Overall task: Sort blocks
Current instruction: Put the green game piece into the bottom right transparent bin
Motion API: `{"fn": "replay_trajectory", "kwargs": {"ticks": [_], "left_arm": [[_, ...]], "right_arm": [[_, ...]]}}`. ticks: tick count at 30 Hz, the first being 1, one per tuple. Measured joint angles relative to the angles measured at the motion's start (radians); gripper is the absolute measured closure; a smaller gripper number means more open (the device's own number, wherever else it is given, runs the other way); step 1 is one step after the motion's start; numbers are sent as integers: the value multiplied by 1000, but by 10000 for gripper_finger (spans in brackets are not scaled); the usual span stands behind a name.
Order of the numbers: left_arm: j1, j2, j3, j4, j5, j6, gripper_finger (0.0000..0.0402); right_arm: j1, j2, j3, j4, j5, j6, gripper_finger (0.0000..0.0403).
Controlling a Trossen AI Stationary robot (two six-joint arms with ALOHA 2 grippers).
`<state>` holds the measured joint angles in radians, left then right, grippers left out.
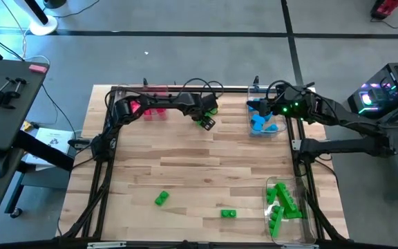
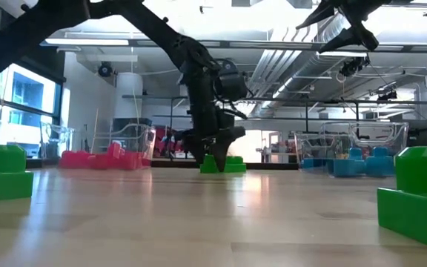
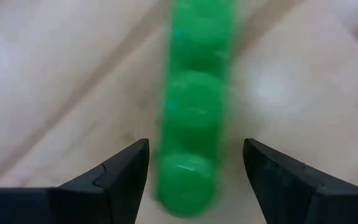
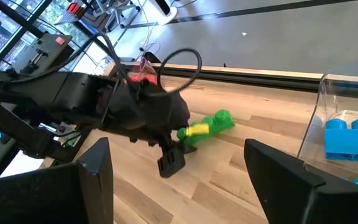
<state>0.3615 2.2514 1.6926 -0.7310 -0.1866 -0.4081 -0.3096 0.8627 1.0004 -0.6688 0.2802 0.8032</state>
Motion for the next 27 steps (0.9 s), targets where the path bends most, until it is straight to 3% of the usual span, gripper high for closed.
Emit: {"fn": "replay_trajectory", "kwargs": {"ticks": [6,13,19,24,27], "left_arm": [[-25,9,1,7,16,50,188],[-25,-1,2,-19,57,93,304],[4,-129,-3,-154,172,257,305],[21,-329,-3,-205,180,359,305],[7,-460,-1,-166,178,418,305]], "right_arm": [[0,0,0,1,0,4,157],[17,0,0,1,1,8,157],[54,0,0,11,1,-19,157],[102,24,0,110,1,-28,157],[120,65,0,161,1,65,157]]}}
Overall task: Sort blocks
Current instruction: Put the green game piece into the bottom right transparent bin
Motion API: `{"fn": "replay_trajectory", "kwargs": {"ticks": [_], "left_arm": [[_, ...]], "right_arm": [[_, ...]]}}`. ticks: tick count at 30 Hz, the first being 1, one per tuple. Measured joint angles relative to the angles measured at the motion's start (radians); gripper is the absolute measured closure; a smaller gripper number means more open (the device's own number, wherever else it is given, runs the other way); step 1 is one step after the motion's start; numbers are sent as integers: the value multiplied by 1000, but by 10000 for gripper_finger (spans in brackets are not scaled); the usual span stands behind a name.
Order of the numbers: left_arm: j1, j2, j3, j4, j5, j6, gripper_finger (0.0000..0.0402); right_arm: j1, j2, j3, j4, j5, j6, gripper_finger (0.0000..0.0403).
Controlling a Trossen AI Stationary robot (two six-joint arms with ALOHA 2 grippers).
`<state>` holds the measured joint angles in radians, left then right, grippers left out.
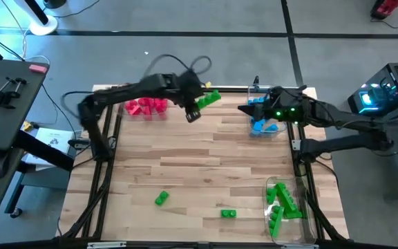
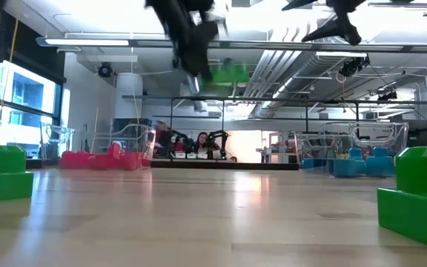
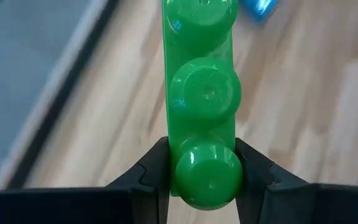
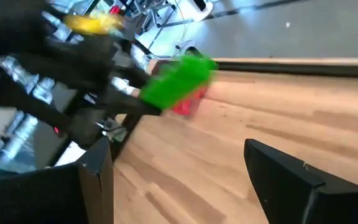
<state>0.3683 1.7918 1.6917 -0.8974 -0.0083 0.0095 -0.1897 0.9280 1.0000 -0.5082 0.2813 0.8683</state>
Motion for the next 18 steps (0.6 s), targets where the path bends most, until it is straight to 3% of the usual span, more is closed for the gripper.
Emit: {"fn": "replay_trajectory", "kwargs": {"ticks": [7,11,18], "left_arm": [[-74,-147,1,35,-35,155,305],[-116,-156,1,7,-122,215,305],[-155,-143,0,47,-134,218,305]], "right_arm": [[0,161,0,235,-5,87,157],[-16,210,0,369,-74,60,157],[-34,255,0,426,-192,68,157]]}}
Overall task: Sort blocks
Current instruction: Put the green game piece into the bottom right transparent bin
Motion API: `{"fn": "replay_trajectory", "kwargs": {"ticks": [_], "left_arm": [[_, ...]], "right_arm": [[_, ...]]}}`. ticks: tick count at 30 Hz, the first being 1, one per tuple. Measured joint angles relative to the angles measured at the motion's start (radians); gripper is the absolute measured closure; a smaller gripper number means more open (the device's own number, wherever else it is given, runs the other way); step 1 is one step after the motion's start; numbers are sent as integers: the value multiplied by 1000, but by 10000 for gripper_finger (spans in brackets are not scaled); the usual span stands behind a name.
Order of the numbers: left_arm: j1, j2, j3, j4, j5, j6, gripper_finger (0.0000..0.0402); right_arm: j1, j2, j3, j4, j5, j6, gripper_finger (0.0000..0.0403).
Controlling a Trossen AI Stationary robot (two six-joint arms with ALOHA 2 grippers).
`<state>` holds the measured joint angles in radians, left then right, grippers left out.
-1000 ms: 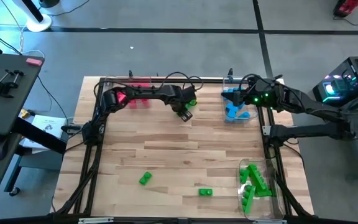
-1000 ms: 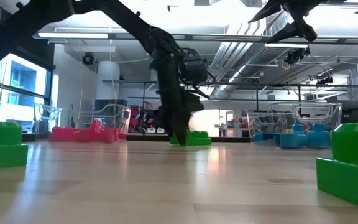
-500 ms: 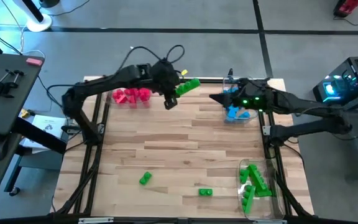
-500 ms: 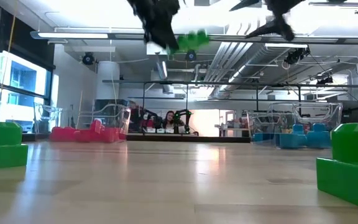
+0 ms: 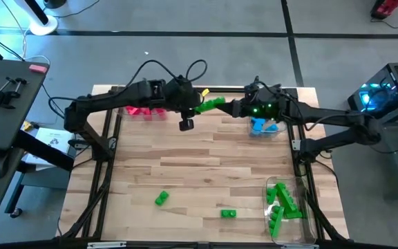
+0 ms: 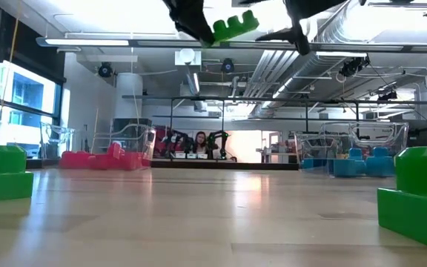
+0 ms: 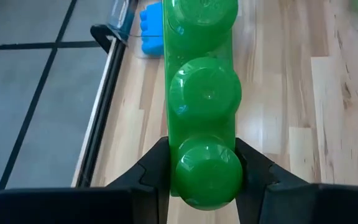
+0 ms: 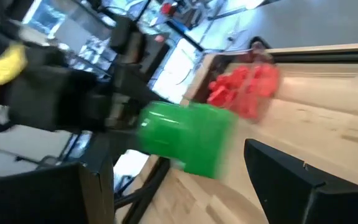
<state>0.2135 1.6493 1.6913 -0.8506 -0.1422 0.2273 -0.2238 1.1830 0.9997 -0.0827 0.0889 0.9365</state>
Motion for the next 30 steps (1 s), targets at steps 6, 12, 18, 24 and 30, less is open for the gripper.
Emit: {"fn": "replay_trajectory", "kwargs": {"ticks": [6,12,18,24,30], "left_arm": [[-11,21,0,46,-2,28,305],[-19,41,0,65,1,64,305],[-23,62,0,90,0,63,304],[-30,63,0,100,-6,71,275],[-30,58,0,91,-12,32,254]], "right_arm": [[-1,9,0,44,-11,23,157],[0,9,0,38,-26,35,158],[-1,10,0,14,-28,51,200],[0,10,0,-10,4,58,304],[-2,9,0,-13,23,54,372]]}}
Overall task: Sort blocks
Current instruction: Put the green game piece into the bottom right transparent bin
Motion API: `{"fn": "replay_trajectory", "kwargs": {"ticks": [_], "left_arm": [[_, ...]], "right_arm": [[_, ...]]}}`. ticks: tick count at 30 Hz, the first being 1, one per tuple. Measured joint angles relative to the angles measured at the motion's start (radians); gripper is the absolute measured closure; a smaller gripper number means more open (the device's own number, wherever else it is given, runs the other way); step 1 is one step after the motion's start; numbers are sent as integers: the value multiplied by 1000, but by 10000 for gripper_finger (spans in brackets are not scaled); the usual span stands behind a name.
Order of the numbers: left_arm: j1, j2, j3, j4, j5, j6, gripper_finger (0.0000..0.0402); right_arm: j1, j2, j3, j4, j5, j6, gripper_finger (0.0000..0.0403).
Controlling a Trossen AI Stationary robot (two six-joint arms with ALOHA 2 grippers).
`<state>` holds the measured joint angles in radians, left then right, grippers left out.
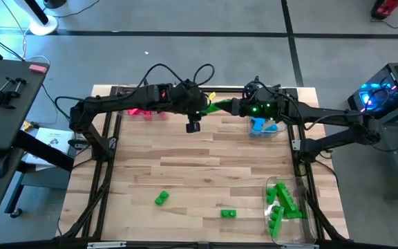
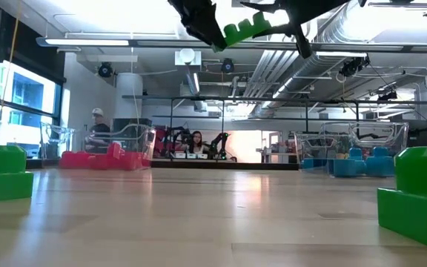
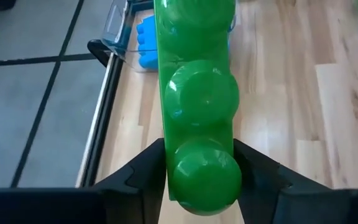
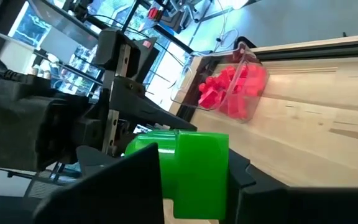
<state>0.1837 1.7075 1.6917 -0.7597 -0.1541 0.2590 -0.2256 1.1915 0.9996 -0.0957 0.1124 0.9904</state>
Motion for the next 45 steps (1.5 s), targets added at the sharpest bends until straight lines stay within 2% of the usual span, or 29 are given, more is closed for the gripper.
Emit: {"fn": "replay_trajectory", "kwargs": {"ticks": [10,13,16,18,24,28,32,40,45], "left_arm": [[28,-58,0,-4,21,-13,223],[37,-56,0,-4,21,-14,241],[39,-50,0,4,18,-19,283],[39,-48,0,10,17,-21,306],[44,-46,0,31,18,-108,306],[50,-46,0,33,-49,-227,306],[52,-46,0,108,-141,-355,306],[28,-33,0,296,-127,-473,306],[11,-9,0,350,-103,-508,306]], "right_arm": [[-37,-2,1,48,-19,-29,369],[-37,-2,1,72,-19,-30,365],[-37,-2,1,78,-15,-30,353],[-37,-2,1,78,-13,-28,340],[-37,-3,1,86,-8,-26,271],[-37,-3,1,115,-4,-46,220],[-36,-4,1,152,50,-56,184],[-37,-4,1,186,212,-88,171],[-36,-1,1,239,221,-101,171]]}}
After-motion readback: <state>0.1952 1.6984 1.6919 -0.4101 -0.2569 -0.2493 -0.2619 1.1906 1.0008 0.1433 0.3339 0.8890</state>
